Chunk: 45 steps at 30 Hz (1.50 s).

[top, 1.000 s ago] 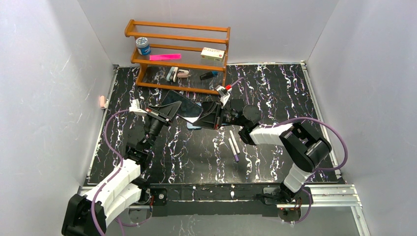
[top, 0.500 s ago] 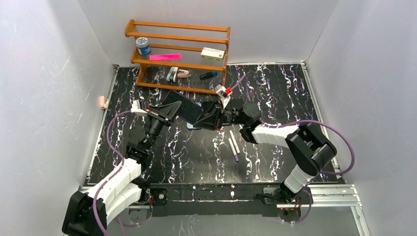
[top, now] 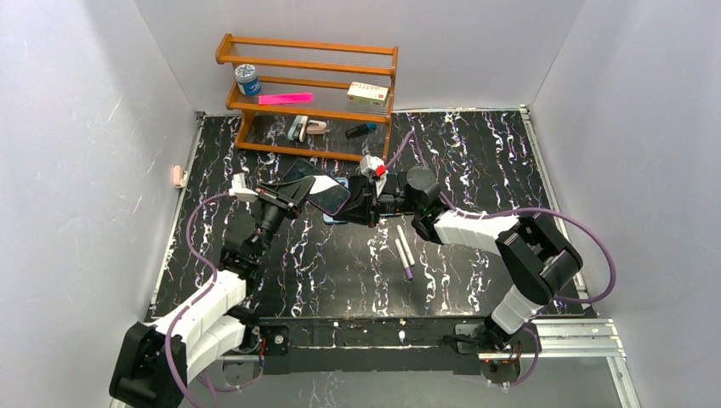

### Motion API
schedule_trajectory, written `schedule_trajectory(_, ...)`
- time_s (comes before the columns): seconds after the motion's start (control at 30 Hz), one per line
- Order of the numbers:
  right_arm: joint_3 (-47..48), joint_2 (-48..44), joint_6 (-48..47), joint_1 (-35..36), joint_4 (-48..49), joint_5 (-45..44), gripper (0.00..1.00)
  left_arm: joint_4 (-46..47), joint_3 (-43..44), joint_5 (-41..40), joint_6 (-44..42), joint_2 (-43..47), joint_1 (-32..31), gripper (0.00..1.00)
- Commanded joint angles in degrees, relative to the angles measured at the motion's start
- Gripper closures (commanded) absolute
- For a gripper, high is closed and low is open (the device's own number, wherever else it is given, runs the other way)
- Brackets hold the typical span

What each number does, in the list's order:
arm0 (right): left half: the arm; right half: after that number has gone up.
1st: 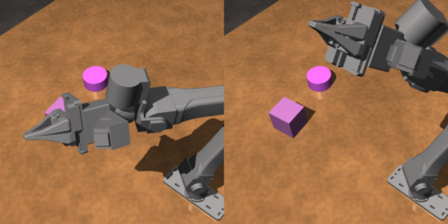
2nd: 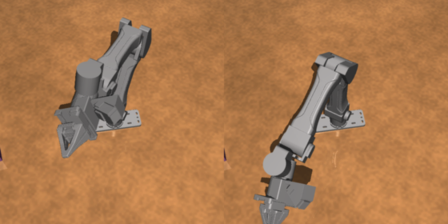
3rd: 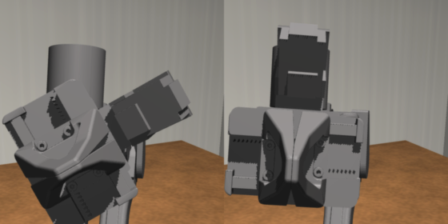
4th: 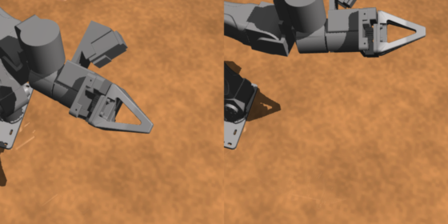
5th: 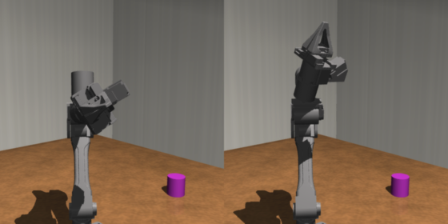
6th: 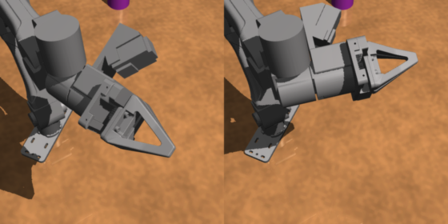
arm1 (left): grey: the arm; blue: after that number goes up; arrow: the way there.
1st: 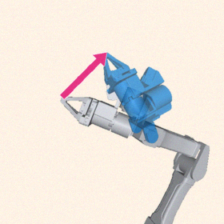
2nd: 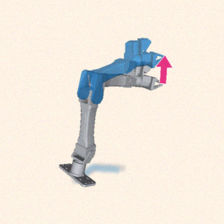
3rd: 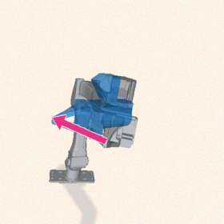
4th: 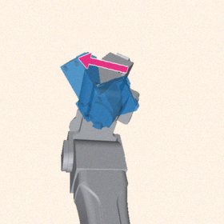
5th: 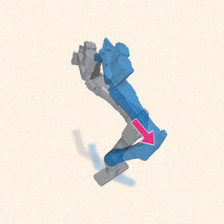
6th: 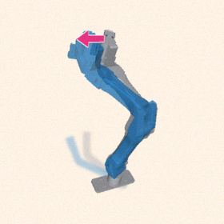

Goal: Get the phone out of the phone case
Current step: Remove the phone case from the phone.

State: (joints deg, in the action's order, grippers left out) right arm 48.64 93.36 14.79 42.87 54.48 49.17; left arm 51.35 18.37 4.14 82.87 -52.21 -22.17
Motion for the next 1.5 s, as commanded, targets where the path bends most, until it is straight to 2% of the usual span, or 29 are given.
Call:
schedule_trajectory(0.0,1.42,-1.53,-2.78,-0.05,-1.28,-1.66,0.84,-1.00,3.38,6.51,-6.00,1.66,0.90,1.00)
schedule_trajectory(0.13,-1.34,-4.55,-3.18,-1.11,-6.24,-1.45,0.49,-10.87,7.67,12.42,-14.33,3.23,5.19,1.00)
schedule_trajectory(0.23,-2.87,-7.23,-5.64,-1.62,-11.85,-1.54,0.36,-18.11,11.30,16.63,-21.62,4.48,7.80,1.00)
schedule_trajectory(0.3,-3.68,-8.84,-7.75,-1.80,-15.27,-1.43,0.31,-23.79,14.46,19.69,-27.54,4.68,8.78,1.00)
schedule_trajectory(0.47,-3.85,-10.92,-11.38,-1.65,-21.32,-1.35,0.27,-36.97,22.42,26.90,-43.25,3.19,8.90,1.00)
schedule_trajectory(0.7,-2.25,-11.74,-13.58,-1.31,-23.56,-0.62,0.21,-42.99,28.34,37.02,-53.82,1.98,8.95,1.00)
schedule_trajectory(0.93,2.32,-10.31,-14.69,-0.16,-26.16,4.44,0.22,-43.05,31.01,45.25,-56.50,-0.64,8.94,1.00)
schedule_trajectory(1.17,5.49,-8.49,-14.70,1.34,-25.80,6.87,0.31,-40.06,30.61,49.63,-55.24,-0.73,8.95,1.00)
schedule_trajectory(1.3,6.32,-7.83,-14.70,2.17,-25.56,7.44,0.40,-37.49,29.57,50.92,-53.61,-0.51,8.88,1.00)
schedule_trajectory(1.47,6.72,-7.58,-14.70,2.56,-25.75,8.39,0.58,-37.21,29.27,51.83,-52.89,-0.54,8.90,1.00)
